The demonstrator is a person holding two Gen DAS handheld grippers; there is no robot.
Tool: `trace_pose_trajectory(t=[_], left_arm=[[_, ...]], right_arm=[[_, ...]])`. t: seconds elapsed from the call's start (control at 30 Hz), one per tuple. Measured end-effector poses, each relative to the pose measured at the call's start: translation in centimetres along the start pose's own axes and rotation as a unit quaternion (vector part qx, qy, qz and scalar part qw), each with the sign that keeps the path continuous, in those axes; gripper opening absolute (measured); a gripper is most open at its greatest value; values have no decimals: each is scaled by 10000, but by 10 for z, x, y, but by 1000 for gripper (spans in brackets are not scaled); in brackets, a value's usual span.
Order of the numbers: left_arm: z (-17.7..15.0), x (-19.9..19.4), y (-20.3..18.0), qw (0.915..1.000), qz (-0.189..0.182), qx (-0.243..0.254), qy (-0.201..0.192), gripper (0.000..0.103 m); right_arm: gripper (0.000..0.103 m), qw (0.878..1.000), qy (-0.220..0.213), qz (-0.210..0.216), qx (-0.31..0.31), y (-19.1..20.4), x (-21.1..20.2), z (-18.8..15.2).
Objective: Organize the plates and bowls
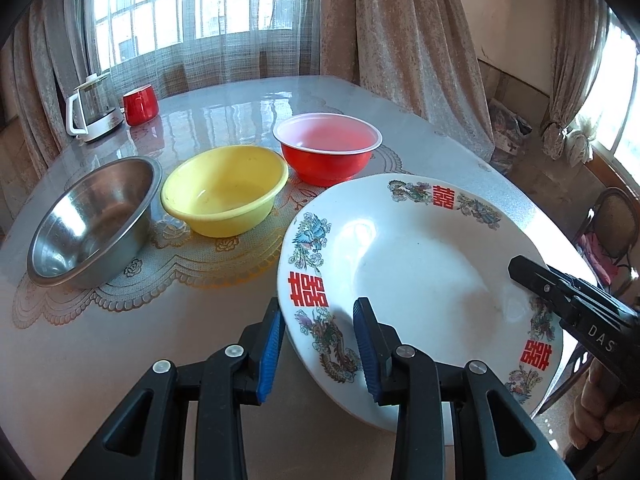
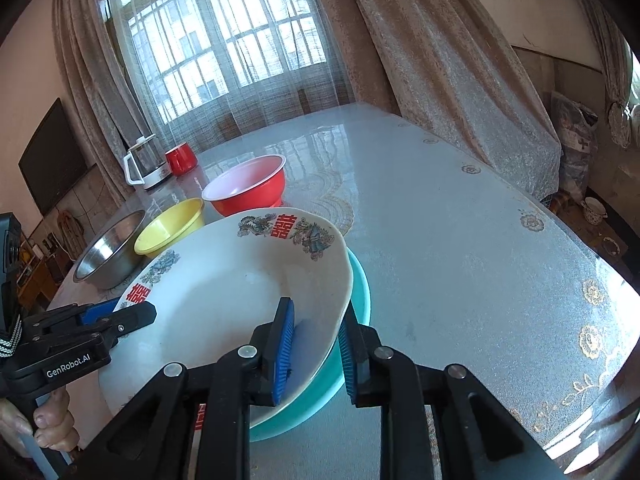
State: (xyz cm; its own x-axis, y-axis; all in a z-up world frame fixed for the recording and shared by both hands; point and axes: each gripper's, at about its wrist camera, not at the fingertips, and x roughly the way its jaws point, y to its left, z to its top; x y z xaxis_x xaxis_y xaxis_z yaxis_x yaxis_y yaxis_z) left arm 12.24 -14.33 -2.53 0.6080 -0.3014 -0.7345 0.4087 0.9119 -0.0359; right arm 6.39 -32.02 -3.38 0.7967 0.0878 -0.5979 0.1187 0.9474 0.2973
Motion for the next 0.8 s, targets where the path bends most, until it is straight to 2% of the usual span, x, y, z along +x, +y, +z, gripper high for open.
trace_pose_trajectory(t=[0.27,0.63,0.8], left_arm=[[0,1,2,9999,-1,-102,-60,36],[-6,4,-2,9997,-246,-85,-29,36],[-7,-4,2,9997,-153,-137,-146,38]], right_arm=[[22,9998,31,121,146,-2,9,-7],[25,9997,166,-141,97,5,8,-4],[27,9992,214,-326,26,11,7,-3]])
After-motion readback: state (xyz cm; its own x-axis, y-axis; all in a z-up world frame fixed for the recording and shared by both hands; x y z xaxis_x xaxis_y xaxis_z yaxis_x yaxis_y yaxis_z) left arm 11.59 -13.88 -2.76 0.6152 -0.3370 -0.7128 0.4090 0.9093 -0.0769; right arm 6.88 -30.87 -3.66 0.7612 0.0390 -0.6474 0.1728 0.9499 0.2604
